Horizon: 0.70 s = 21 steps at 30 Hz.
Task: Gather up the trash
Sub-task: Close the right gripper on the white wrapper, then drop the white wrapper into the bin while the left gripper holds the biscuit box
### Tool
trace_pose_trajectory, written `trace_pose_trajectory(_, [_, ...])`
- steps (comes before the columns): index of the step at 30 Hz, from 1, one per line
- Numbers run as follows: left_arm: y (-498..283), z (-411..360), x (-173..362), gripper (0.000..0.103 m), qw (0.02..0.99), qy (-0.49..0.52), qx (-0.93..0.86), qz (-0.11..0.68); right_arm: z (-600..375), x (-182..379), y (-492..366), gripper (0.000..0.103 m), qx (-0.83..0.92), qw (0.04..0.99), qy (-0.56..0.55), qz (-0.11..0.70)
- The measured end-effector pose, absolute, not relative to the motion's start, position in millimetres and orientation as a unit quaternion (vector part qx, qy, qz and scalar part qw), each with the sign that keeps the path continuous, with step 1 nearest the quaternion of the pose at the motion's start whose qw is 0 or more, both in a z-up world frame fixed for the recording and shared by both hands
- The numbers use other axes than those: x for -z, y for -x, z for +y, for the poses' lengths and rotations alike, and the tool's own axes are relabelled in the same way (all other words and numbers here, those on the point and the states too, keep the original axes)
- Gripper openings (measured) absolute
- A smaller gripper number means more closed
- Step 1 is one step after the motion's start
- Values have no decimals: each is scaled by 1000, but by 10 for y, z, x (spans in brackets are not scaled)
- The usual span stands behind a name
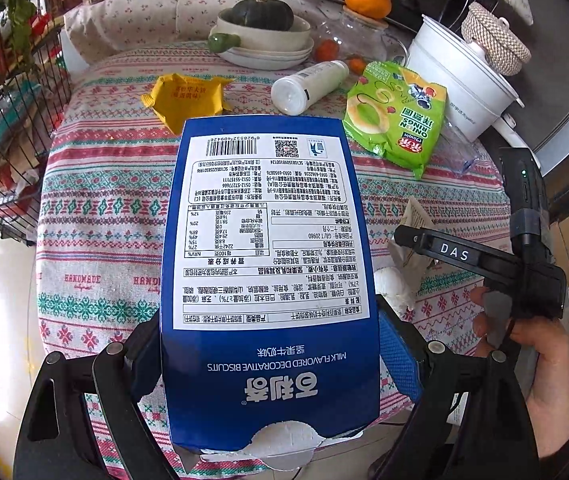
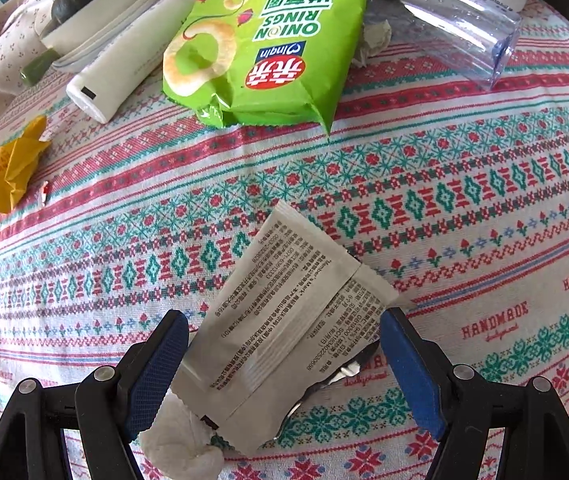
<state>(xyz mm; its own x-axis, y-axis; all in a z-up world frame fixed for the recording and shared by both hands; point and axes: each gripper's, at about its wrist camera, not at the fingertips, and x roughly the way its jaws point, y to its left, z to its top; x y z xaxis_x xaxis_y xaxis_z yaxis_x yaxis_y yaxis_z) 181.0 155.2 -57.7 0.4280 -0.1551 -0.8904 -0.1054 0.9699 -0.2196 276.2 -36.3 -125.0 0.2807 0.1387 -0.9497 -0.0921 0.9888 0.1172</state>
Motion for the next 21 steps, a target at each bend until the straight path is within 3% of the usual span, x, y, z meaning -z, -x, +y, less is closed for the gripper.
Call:
trace_pose_trajectory(5, [-1802, 1544, 564, 92, 837, 125, 20, 533, -199, 1338, -2720, 84, -56, 805, 51, 588])
trace_pose_trajectory(9, [-1812, 1520, 563, 92, 836, 127, 24, 533, -270, 1346, -2720, 83, -50, 807, 27, 588])
trace_pose_trajectory(11, [-1813, 1512, 559, 92, 837, 127, 26, 532, -310, 1326, -2711, 76, -46, 809, 27, 585])
trace_pose_trajectory(15, [-1815, 1497, 554, 92, 838, 126, 27, 531, -501, 1264, -2722, 51, -44, 813, 13, 581])
trace_pose_trajectory(21, [-1819, 1477, 526, 92, 840, 126, 30, 526, -752, 1212, -2751, 40, -62, 811, -38, 581])
